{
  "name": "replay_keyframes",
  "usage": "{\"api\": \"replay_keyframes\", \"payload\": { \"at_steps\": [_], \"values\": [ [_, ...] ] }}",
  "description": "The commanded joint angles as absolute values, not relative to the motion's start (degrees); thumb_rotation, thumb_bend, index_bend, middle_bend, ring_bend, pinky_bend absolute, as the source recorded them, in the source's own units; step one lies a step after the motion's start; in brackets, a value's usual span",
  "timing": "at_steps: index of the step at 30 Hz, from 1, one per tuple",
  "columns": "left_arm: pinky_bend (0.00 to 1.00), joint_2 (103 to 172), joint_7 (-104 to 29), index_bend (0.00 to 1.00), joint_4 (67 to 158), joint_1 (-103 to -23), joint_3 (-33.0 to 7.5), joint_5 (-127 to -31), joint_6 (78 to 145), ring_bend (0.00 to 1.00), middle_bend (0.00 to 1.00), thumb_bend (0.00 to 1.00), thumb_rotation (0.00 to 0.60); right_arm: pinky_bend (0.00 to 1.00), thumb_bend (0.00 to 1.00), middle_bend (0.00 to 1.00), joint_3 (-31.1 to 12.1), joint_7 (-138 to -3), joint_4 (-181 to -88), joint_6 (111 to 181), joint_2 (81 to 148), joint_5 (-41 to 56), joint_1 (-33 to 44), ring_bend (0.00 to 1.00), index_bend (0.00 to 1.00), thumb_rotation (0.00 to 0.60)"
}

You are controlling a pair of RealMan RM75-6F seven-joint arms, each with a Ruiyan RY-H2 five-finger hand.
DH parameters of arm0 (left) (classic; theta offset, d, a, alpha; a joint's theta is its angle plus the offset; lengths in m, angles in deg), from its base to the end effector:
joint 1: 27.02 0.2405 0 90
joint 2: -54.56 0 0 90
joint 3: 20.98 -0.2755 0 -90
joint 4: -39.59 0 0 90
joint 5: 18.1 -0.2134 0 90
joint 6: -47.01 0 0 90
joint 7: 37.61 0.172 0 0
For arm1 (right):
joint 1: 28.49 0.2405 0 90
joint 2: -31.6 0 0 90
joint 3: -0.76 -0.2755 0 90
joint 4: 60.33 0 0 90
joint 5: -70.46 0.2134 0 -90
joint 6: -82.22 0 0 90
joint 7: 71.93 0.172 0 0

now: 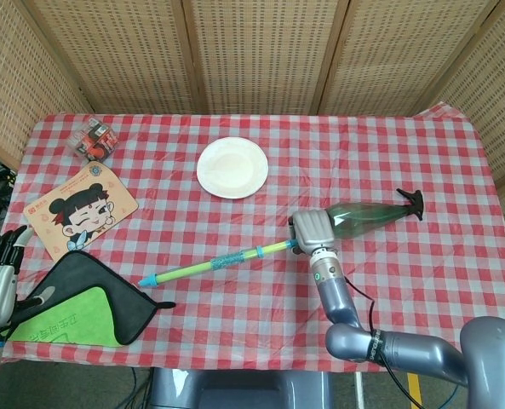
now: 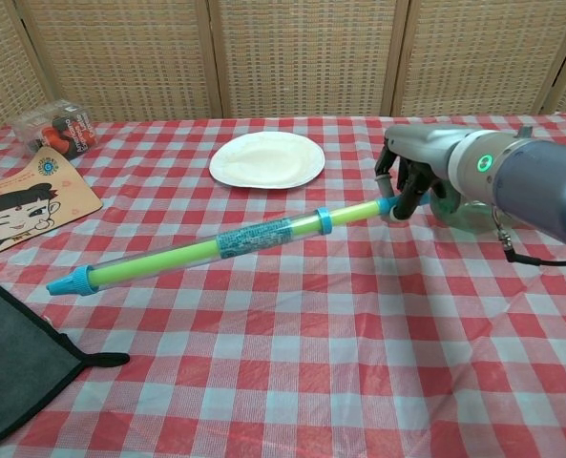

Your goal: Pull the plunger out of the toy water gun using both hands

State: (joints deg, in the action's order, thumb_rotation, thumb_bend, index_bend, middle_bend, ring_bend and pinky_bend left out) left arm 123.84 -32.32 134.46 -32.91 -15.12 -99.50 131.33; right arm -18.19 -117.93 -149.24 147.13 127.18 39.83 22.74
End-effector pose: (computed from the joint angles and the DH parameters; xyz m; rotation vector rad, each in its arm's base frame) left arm -0.3172 0.2258 0.1406 -1.3031 -0.9415 -0.9358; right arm -0.1135 -0.4083 -0.0413 1.6448 -1.0589 0.7253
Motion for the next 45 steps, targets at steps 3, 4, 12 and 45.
{"api": "replay_keyframes", "payload": {
  "at_steps": [3, 4, 12, 45],
  "values": [
    [0.00, 121.5, -29.9, 0.04, 137.7, -35.4, -13.1, -97.2, 128.2, 0.00, 0.00, 0.15, 0.600, 0.73, 0.50, 1.00, -20.8, -122.6, -150.7, 151.4, 127.6, 45.6, 25.4, 1.00, 0.83, 0.600],
    [0.00, 120.6, -29.3, 0.04, 139.2, -36.8, -12.0, -96.0, 126.4, 0.00, 0.00, 0.15, 0.600, 0.73, 0.50, 1.00, -21.6, -123.4, -150.6, 152.0, 128.0, 47.0, 26.2, 1.00, 0.83, 0.600],
    [0.00, 117.9, -25.7, 0.04, 142.4, -42.2, -8.7, -89.1, 119.3, 0.00, 0.00, 0.15, 0.600, 0.73, 0.50, 1.00, -24.4, -126.0, -147.7, 153.1, 129.7, 51.9, 29.6, 1.00, 0.83, 0.600],
    [0.65, 117.4, -9.1, 0.37, 136.9, -73.6, -3.9, -46.1, 93.3, 0.78, 0.87, 0.18, 0.600, 0.73, 0.50, 1.00, -30.0, -127.2, -137.6, 152.0, 132.1, 57.3, 37.3, 1.00, 0.83, 0.600]
  ]
}}
